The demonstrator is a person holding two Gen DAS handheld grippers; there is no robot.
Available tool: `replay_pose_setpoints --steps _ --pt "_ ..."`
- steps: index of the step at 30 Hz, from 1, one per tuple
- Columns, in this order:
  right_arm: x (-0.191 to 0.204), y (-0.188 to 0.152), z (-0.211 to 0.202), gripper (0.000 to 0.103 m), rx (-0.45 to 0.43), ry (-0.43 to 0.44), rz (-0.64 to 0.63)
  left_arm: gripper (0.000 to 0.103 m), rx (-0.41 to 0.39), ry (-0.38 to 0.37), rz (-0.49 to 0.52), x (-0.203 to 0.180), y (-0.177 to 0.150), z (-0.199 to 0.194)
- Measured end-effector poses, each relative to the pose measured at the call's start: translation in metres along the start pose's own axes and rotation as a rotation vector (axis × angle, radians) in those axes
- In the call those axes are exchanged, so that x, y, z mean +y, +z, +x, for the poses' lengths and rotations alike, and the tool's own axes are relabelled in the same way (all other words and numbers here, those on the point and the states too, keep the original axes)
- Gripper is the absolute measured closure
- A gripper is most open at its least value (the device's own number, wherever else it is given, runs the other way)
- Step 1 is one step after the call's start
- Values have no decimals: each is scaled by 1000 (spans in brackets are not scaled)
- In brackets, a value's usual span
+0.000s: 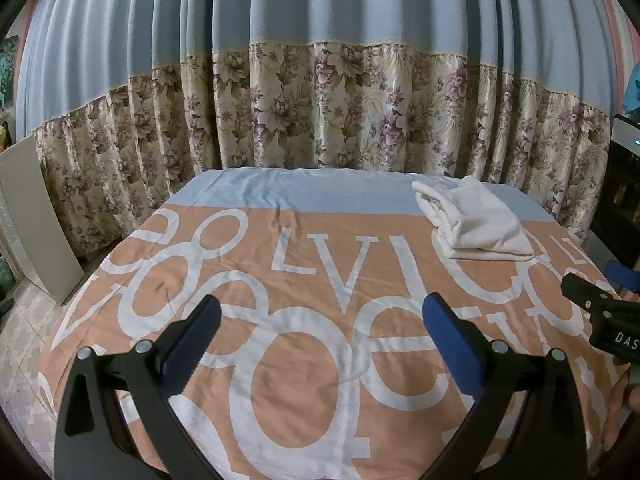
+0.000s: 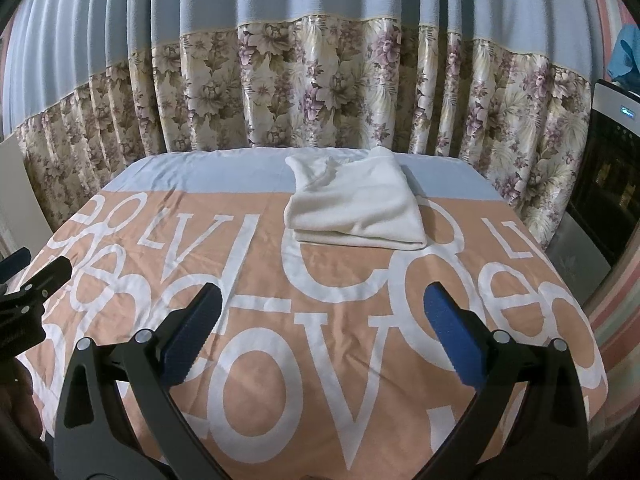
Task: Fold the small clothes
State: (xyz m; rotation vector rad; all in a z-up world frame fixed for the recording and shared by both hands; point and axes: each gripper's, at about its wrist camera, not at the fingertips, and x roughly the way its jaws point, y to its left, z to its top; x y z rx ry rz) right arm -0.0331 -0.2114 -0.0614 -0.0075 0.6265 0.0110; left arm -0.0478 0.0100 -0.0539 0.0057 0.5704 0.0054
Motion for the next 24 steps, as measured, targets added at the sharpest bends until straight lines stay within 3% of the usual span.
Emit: replay_pose_setpoints --steps 11,24 --pt "2 -2 4 3 11 2 0 2 -18 -7 5 -10 1 1" --pt "2 -2 5 3 11 -2 0 2 24 -27 -49 -7 3 7"
